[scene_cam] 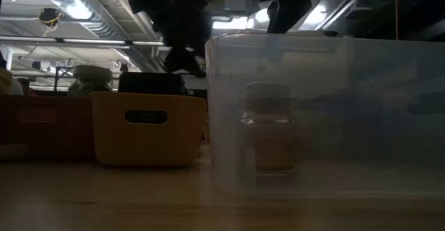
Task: Sort spices by type
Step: Put the yellow spice bottle into the blue bin
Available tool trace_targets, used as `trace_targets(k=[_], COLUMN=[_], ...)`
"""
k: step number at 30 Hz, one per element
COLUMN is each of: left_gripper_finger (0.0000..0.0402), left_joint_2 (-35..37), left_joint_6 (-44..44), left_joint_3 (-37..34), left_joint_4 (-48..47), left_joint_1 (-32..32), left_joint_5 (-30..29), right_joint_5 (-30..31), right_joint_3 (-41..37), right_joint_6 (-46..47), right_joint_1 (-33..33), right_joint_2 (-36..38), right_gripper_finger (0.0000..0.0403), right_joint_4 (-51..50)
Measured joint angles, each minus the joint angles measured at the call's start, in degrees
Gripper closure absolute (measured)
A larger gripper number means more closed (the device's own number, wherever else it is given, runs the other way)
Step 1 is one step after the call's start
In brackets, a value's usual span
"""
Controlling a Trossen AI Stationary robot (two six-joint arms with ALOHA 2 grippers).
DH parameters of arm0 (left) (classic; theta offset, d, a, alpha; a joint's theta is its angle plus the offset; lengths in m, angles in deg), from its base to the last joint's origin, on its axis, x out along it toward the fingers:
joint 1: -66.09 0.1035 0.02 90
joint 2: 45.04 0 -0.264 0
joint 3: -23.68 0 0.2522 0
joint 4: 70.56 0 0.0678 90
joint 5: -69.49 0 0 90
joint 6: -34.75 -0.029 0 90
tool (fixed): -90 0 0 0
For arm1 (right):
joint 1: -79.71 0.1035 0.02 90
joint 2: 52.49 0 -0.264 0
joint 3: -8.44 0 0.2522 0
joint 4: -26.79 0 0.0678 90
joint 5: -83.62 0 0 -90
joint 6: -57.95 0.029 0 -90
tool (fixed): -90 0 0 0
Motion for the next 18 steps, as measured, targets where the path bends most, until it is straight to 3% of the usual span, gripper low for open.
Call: trace_targets(k=[10,18], left_gripper_finger=[0.0194,0.0194], left_joint_2=[0.02,-0.58], left_joint_6=[-12.52,-19.71], left_joint_3=[0.0,0.0], left_joint_4=[-20.37,-21.38], left_joint_1=[0.12,-0.44], left_joint_5=[-1.42,-2.55], right_joint_5=[-0.04,-0.26], right_joint_3=[-0.02,-0.02], right_joint_6=[-0.02,-0.02], right_joint_1=[0.0,0.0], right_joint_2=[0.0,0.0], right_gripper_finger=[0.016,0.016], right_joint_4=[-1.06,-1.07])
